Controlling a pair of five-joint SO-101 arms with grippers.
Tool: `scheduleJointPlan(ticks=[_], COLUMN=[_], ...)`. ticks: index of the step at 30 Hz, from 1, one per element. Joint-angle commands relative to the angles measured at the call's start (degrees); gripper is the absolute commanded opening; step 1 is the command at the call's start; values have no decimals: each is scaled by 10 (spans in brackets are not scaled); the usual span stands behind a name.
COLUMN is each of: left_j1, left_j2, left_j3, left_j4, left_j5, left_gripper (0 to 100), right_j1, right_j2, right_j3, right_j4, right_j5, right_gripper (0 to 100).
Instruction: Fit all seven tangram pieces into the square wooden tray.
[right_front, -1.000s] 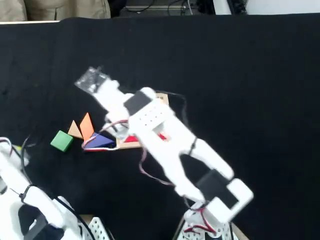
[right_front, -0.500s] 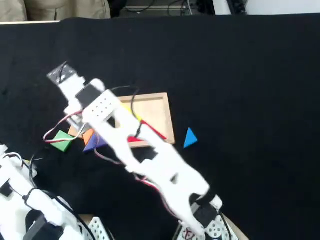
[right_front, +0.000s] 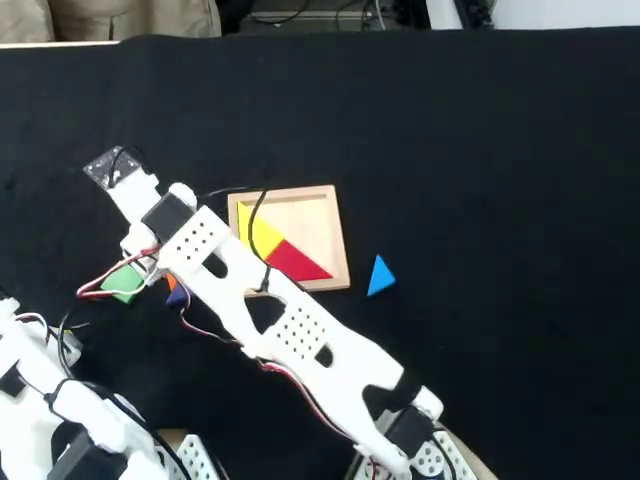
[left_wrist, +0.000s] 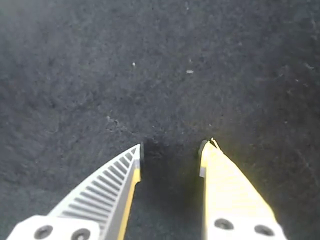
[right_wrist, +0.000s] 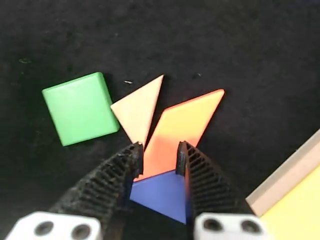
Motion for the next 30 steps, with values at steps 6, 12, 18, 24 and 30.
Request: scheduleJointPlan(ticks=[6,12,18,24,30], left_j1=[-5,-4,-4,-4,-4], left_j2=[-4,-4,-4,-4,-4], left_j3=[-1,-1,-1,-1,-1], left_j4=[-8,-8,-8,-8,-7], left_j5=[7,7,7,7,7], left_gripper=[195,195,195,195,195], right_j1=[21,25,41,32,29], right_j2=[6,6,2,-22,-20], right_j3=[23,54,70,18,29], right_j4=[-26,-33,-28,-2,-27], right_j5=[1,35,38,40,40], right_gripper=[134,163,198,198,198])
